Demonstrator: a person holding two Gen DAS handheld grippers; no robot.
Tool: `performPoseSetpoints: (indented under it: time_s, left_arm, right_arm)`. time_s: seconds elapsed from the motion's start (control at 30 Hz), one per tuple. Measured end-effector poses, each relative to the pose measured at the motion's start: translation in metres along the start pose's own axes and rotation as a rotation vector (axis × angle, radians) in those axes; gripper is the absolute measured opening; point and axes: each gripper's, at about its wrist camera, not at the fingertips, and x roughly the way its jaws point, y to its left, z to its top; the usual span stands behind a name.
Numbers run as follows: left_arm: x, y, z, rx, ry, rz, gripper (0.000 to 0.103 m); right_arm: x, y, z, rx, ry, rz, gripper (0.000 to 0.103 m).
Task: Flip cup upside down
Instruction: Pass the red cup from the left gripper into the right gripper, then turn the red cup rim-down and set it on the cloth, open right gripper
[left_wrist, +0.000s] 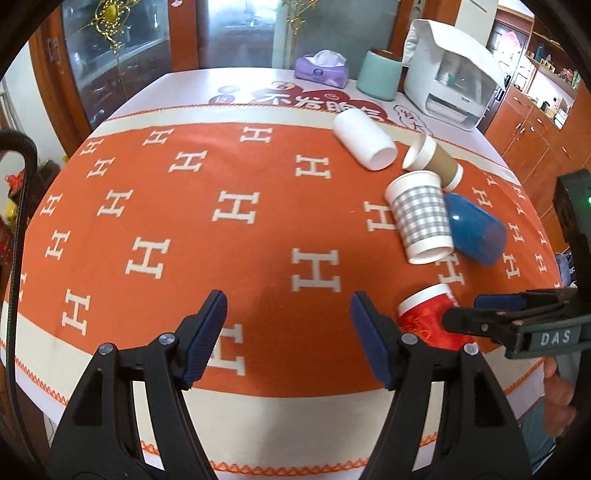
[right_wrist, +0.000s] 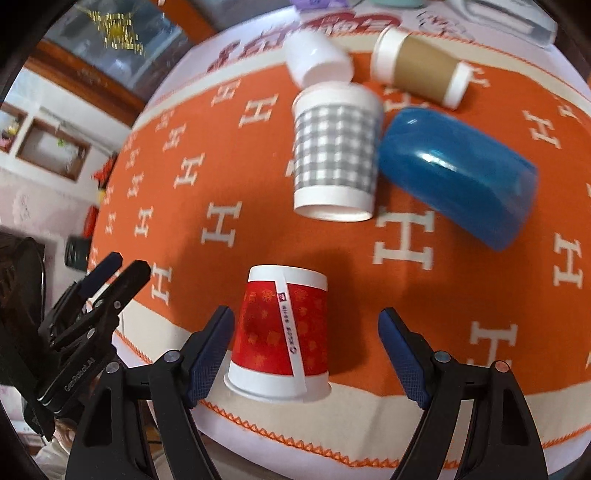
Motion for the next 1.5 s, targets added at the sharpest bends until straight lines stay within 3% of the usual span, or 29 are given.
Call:
performPoseSetpoints:
  time_s: [0.3, 0.53, 0.8, 0.97, 1.13, 1.27, 1.5]
  left_arm:
    - [0.008, 0.005, -0.006, -0.001, 0.012, -0.014, 0.067]
    - [0.011, 0.001, -0.007, 0.006, 0.022, -0.022, 0.067]
    - [0.010, -0.004, -0.008, 0.013, 0.020, -0.021, 0.067]
    - [0.007, -0.001, -0.007, -0.002, 0.004, -0.015, 0.067]
    - [0.007, 0.000, -0.008, -0.019, -0.002, -0.014, 0.067]
    - [0.010, 0.001, -0.011, -0.045, -0.001, -0.017, 0.067]
    - [0.009, 0.000, -0.015, -0.052, -0.026, -0.015, 0.067]
  right_arm:
    - [0.039, 0.007, 0.019, -0.013, 0.153, 0.016, 0.073]
    - [0.053, 0.012, 0.017, 0.003, 0.186, 0.051, 0.063]
    - [0.046, 0.015, 0.007, 0.014, 0.158, 0.080, 0.060]
    - [0.018, 0.017, -0.001, 0.027, -0.011, 0.071, 0.060]
    - [-0.004, 0.024, -0.020, 0.007, -0.346, 0.034, 0.060]
    - [0.000, 0.031, -0.038, -0.011, -0.540, -0.001, 0.060]
    - [0.026, 0.038, -0.061, -0.103, -0.684, -0.094, 0.061]
